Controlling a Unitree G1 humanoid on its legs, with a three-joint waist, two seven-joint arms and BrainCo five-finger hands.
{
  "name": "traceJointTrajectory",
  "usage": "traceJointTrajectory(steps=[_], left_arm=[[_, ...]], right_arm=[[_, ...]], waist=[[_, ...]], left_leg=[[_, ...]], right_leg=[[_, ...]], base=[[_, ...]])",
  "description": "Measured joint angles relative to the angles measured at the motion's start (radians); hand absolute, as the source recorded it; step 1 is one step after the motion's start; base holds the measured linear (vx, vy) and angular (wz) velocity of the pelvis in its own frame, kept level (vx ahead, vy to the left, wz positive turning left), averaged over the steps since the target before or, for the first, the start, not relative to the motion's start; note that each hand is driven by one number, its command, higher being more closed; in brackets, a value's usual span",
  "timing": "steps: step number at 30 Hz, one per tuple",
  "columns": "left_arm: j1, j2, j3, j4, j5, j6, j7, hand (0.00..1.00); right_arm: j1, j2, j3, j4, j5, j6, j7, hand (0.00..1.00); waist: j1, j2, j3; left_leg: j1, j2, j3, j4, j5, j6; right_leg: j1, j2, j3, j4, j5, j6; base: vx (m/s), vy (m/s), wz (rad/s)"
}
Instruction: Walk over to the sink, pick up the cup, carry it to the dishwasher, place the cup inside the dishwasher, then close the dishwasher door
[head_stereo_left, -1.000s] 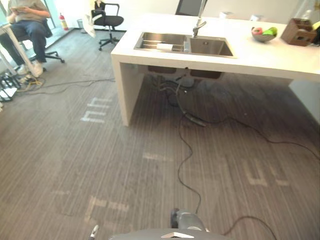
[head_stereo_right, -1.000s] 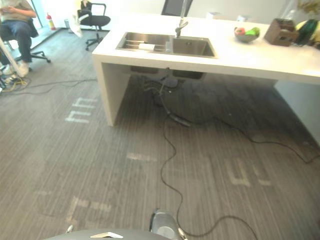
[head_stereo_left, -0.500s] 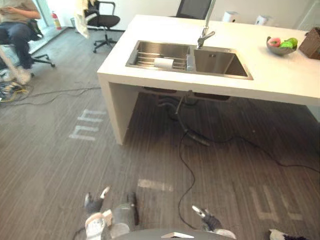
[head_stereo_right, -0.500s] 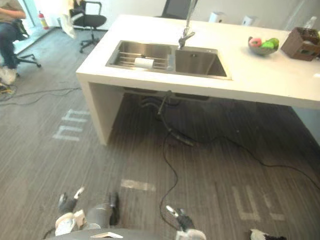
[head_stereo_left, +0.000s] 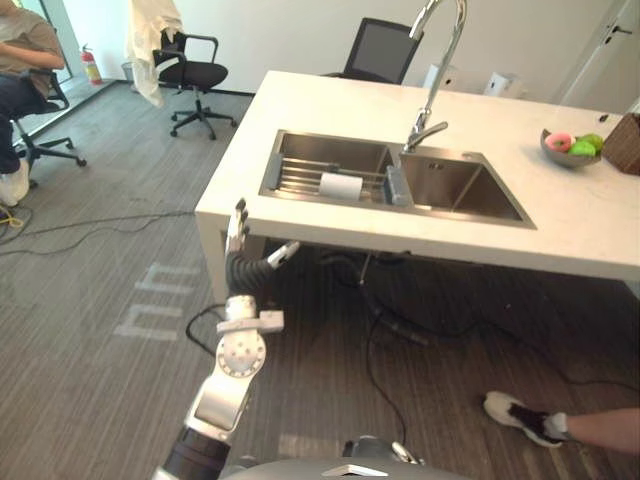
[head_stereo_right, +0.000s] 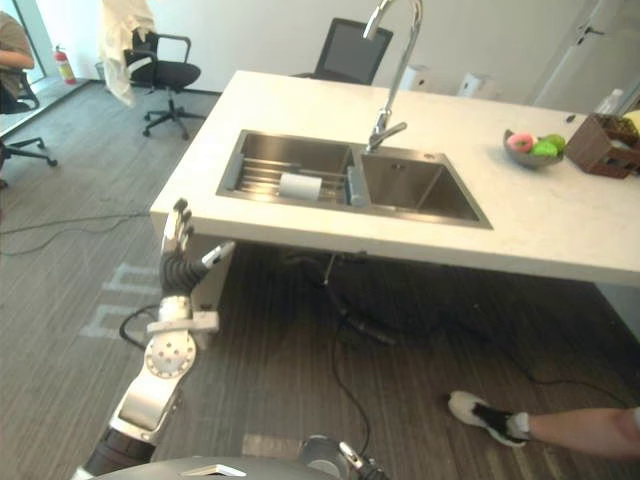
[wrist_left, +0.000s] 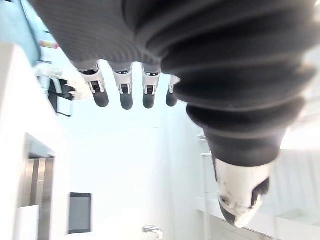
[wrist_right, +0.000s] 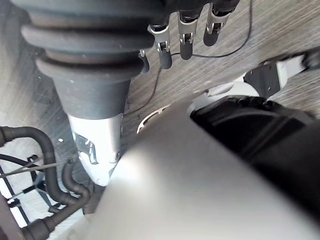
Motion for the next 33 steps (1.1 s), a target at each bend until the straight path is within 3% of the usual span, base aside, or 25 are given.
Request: traceJointTrajectory(steps=[2, 3, 4, 6, 7, 9, 12, 14, 15, 16, 17, 19, 21, 24, 26, 28, 33], left_arm=[[-0.046, 0.004, -0.002, -0.034, 0.030, -0.001, 0.005, 0.00], [-0.058, 0.005, 0.000, -0.063, 0.040, -0.002, 0.007, 0.00], [-0.058, 0.005, 0.000, -0.080, 0.043, -0.004, 0.006, 0.00], [-0.056, 0.016, -0.005, -0.129, 0.064, -0.008, -0.010, 0.00], [-0.053, 0.023, -0.027, -0.146, 0.082, -0.011, -0.031, 0.00], [-0.038, 0.014, -0.064, -0.143, 0.093, 0.004, -0.072, 0.00], [-0.037, 0.014, -0.119, -0.146, 0.106, 0.074, -0.158, 0.00], [-0.037, 0.015, -0.140, -0.148, 0.106, 0.118, -0.193, 0.00], [-0.036, 0.014, -0.149, -0.169, 0.107, 0.143, -0.218, 0.00], [-0.036, 0.018, -0.155, -0.187, 0.108, 0.155, -0.237, 0.00], [-0.036, 0.021, -0.156, -0.191, 0.112, 0.157, -0.248, 0.00], [-0.037, 0.035, -0.175, -0.193, 0.116, 0.164, -0.272, 0.00], [-0.048, 0.058, -0.211, -0.194, 0.117, 0.178, -0.312, 0.00], [-0.103, 0.095, -0.266, -0.192, 0.128, 0.214, -0.348, 0.00], [-0.140, 0.115, -0.288, -0.175, 0.148, 0.235, -0.362, 0.00], [-0.163, 0.131, -0.314, -0.161, 0.156, 0.258, -0.369, 0.00], [-0.276, 0.167, -0.375, 0.013, 0.156, 0.306, -0.396, 0.00]], right_arm=[[0.016, 0.014, -0.019, 0.005, -0.001, -0.010, -0.011, 0.00], [0.034, 0.016, -0.021, 0.005, -0.004, -0.012, -0.021, 0.00], [0.042, 0.013, -0.019, 0.005, -0.011, -0.011, -0.023, 0.00], [0.057, 0.003, 0.023, 0.009, -0.051, -0.008, -0.037, 0.00], [0.060, -0.009, 0.052, 0.012, -0.097, 0.010, -0.046, 0.00], [0.056, -0.064, 0.083, 0.011, -0.136, 0.041, -0.042, 0.00], [0.025, -0.099, 0.093, 0.011, -0.175, 0.130, -0.027, 0.00], [0.020, -0.110, 0.101, 0.011, -0.176, 0.171, -0.014, 0.00], [0.021, -0.124, 0.108, 0.005, -0.179, 0.187, -0.007, 0.00], [0.024, -0.135, 0.110, 0.006, -0.190, 0.195, -0.001, 0.00], [0.025, -0.135, 0.110, 0.007, -0.197, 0.204, 0.000, 0.00], [0.025, -0.133, 0.116, 0.011, -0.212, 0.215, 0.001, 0.00], [0.023, -0.131, 0.114, 0.039, -0.215, 0.225, 0.002, 0.00], [0.018, -0.116, 0.104, 0.050, -0.216, 0.222, 0.007, 0.00], [0.018, -0.094, 0.095, 0.051, -0.216, 0.220, 0.006, 0.00], [0.018, -0.082, 0.090, 0.050, -0.215, 0.222, 0.005, 0.00], [0.013, -0.090, 0.091, 0.048, -0.216, 0.226, 0.005, 0.00]], waist=[[-0.014, 0.003, -0.001], [-0.019, 0.011, -0.006], [-0.018, 0.018, -0.010], [-0.018, 0.010, -0.025], [-0.017, 0.010, -0.042], [-0.013, 0.054, -0.065], [-0.010, 0.093, -0.075], [-0.007, 0.103, -0.077], [-0.007, 0.116, -0.066], [-0.003, 0.135, -0.071], [-0.003, 0.136, -0.072], [-0.001, 0.127, -0.074], [-0.001, 0.118, -0.079], [-0.009, 0.118, -0.090], [-0.014, 0.081, -0.086], [-0.017, 0.062, -0.084], [-0.058, 0.070, -0.091]], left_leg=[[0.015, 0.024, 0.003, 0.027, -0.011, -0.004], [0.024, 0.043, -0.007, 0.061, -0.039, -0.027], [0.028, 0.055, -0.015, 0.080, -0.059, -0.040], [0.038, 0.083, -0.041, 0.153, -0.130, -0.100], [0.045, 0.106, -0.063, 0.198, -0.190, -0.121], [0.047, 0.165, -0.070, 0.233, -0.205, -0.148], [0.007, 0.216, -0.080, 0.368, -0.151, -0.192], [-0.075, 0.250, -0.089, 0.571, -0.063, -0.179], [-0.155, 0.286, -0.111, 0.732, 0.022, -0.169], [-0.220, 0.321, -0.125, 0.857, 0.050, -0.164], [-0.242, 0.330, -0.123, 0.880, 0.040, -0.149], [-0.269, 0.335, -0.097, 0.833, -0.007, -0.141], [-0.237, 0.288, -0.070, 0.496, -0.049, -0.147], [-0.131, 0.222, -0.076, 0.094, 0.028, -0.169], [-0.110, 0.192, -0.060, 0.027, 0.059, -0.159], [-0.078, 0.172, -0.042, -0.020, 0.077, -0.152], [-0.005, 0.147, -0.022, -0.108, 0.100, -0.141]], right_leg=[[0.017, 0.024, -0.033, -0.306, 0.009, -0.007], [0.035, 0.042, -0.014, -0.459, 0.050, -0.013], [0.040, 0.054, 0.006, -0.512, 0.078, -0.013], [0.061, 0.084, 0.115, -0.602, 0.228, -0.011], [0.083, 0.090, 0.127, -0.593, 0.192, 0.004], [0.089, 0.139, 0.102, -0.584, 0.158, -0.020], [0.122, 0.186, 0.102, -0.597, 0.119, -0.053], [0.158, 0.212, 0.112, -0.617, 0.102, -0.070], [0.192, 0.238, 0.117, -0.638, 0.093, -0.083], [0.213, 0.260, 0.122, -0.655, 0.081, -0.102], [0.229, 0.264, 0.124, -0.664, 0.078, -0.103], [0.277, 0.261, 0.133, -0.717, 0.082, -0.099], [0.292, 0.240, 0.144, -0.766, 0.110, -0.081], [0.274, 0.223, 0.164, -0.777, 0.118, -0.052], [0.267, 0.198, 0.167, -0.788, 0.123, -0.041], [0.268, 0.182, 0.184, -0.789, 0.121, -0.032], [0.299, 0.167, 0.194, -0.824, 0.125, -0.014]], base=[[0.36, -0.104, 0.51], [0.39, -0.140, 0.47], [0.43, -0.195, 0.35], [0.50, -0.336, 0.32], [0.54, -0.452, 0.26], [0.41, -0.347, 0.07], [0.30, -0.255, -0.16], [0.27, -0.248, -0.29], [0.20, -0.158, -0.30], [0.22, -0.147, -0.25], [0.18, -0.087, -0.18], [0.17, -0.064, -0.11], [0.15, 0.030, -0.14], [0.17, 0.115, -0.09], [0.13, 0.092, -0.07], [0.07, 0.078, -0.16], [0.01, 0.046, -0.09]])
